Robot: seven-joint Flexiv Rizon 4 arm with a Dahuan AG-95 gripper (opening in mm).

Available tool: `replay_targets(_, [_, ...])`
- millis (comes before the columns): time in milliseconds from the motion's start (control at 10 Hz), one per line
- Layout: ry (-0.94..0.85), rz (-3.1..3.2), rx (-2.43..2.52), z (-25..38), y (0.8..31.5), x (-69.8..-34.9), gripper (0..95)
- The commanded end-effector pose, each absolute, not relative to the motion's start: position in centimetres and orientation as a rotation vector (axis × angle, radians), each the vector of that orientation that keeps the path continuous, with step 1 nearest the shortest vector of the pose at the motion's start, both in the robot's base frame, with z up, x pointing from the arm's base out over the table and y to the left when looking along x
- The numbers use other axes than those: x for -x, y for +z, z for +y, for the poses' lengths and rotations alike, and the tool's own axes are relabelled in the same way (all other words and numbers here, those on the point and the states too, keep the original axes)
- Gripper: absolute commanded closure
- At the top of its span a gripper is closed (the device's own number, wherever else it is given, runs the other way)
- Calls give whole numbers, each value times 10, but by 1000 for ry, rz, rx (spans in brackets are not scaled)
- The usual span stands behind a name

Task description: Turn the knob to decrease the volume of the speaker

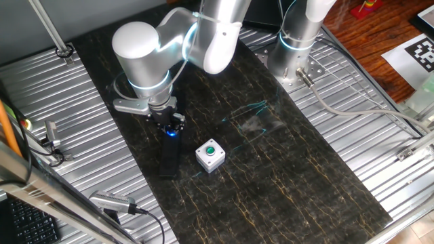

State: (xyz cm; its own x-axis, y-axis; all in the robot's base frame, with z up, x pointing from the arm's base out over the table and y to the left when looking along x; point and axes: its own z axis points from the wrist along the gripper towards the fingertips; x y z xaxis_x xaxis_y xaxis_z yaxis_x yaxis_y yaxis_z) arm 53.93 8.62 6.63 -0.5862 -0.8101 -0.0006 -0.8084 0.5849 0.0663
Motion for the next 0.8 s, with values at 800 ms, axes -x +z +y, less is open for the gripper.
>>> replay_targets(800, [-78,-2683,-1571,87,66,-539,760])
